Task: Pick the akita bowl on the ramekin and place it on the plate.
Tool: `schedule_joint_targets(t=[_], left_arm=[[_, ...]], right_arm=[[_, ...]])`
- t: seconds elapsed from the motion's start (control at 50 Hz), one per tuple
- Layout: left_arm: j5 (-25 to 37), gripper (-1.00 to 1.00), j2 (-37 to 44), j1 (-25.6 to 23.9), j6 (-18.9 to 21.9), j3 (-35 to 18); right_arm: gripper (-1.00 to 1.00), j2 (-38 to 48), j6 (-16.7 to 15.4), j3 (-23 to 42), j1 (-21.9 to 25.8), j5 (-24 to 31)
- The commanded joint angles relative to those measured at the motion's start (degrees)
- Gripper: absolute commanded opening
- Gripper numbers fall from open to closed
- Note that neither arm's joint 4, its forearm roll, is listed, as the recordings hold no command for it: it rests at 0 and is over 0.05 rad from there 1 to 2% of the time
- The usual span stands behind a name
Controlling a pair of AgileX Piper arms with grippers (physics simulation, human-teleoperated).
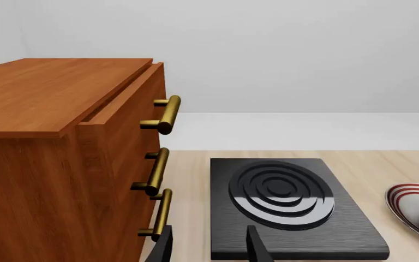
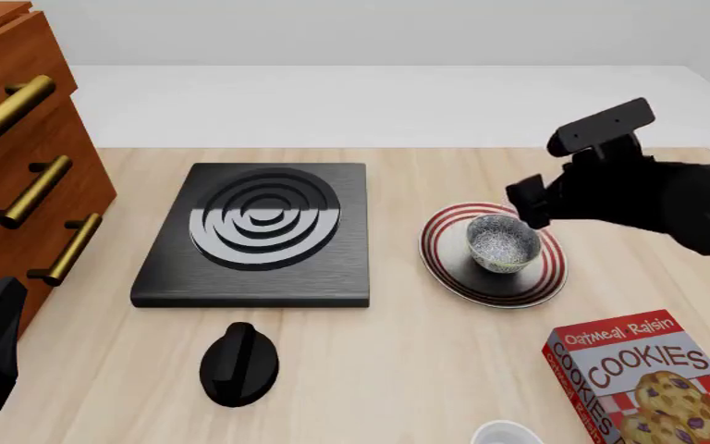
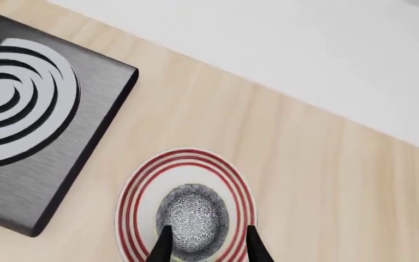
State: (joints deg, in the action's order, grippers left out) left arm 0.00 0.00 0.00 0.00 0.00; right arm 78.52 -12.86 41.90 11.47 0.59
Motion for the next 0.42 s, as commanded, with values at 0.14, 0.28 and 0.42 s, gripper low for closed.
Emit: schedule_joint_targets(t=[0.14, 0.28, 0.42], left_arm=[[0.0, 1.0, 0.0, 0.0, 0.0, 0.0], [0.0, 1.0, 0.0, 0.0, 0.0, 0.0], [0.0, 1.0, 0.0, 0.0, 0.0, 0.0]], right_arm=[[1.0, -7.19, 2.65, -9.1, 0.08, -9.24], [1.0, -12.37, 2.8, -13.17, -0.18, -9.47], [1.0, -17.02, 3.79, -17.23, -0.25, -9.54]])
